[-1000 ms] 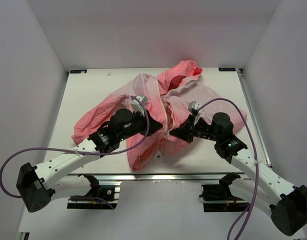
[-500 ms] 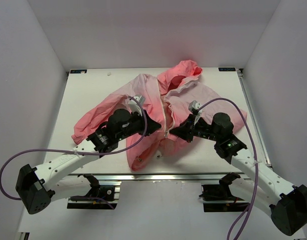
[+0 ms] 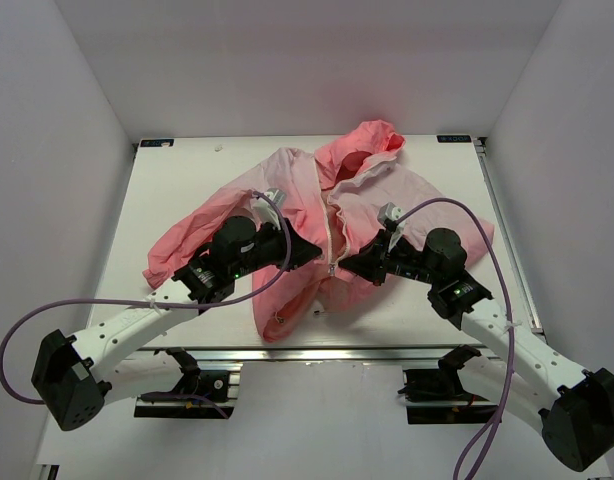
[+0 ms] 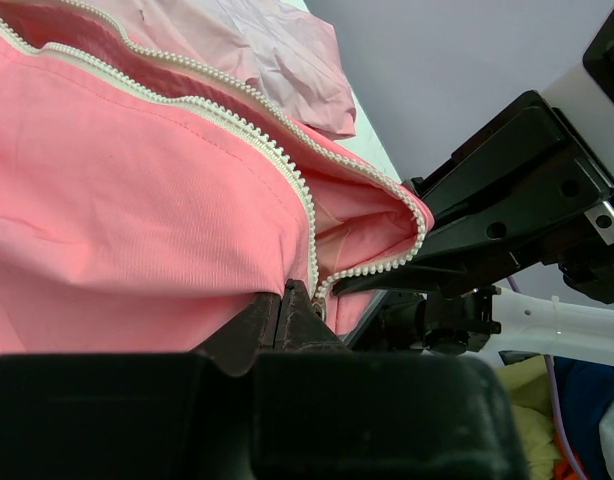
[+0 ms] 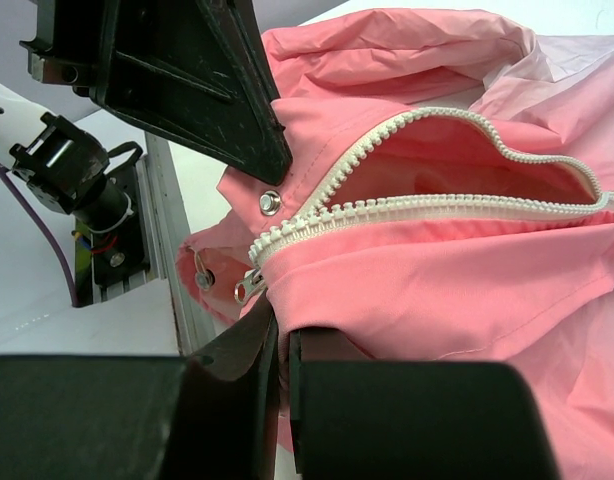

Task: Zip up the jacket

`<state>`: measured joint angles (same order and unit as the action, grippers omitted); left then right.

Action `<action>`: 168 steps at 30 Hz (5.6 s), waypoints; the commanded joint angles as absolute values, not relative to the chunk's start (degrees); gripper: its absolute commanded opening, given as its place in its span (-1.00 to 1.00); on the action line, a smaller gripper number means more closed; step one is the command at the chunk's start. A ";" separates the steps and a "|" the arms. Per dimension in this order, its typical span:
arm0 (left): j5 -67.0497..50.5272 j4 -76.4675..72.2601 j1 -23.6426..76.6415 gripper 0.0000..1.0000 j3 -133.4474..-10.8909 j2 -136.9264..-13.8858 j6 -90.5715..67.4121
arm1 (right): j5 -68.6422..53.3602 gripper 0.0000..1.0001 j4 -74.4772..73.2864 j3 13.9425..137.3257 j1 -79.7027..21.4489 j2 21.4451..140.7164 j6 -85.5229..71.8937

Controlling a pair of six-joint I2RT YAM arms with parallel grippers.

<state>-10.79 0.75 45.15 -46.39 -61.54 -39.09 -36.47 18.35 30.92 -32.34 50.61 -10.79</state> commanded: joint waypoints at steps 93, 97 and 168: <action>-20.04 -4.83 42.89 -1.00 -46.50 -62.31 -38.14 | -35.16 -1.00 21.26 32.96 -32.52 48.87 -13.71; -20.83 -5.28 42.89 -1.00 -46.23 -62.58 -37.97 | -33.93 -1.00 24.51 31.73 -32.52 48.08 -14.85; -27.16 -1.06 42.98 -1.00 -41.58 -70.31 -35.16 | -16.70 -1.00 15.94 27.59 -32.52 44.29 -26.99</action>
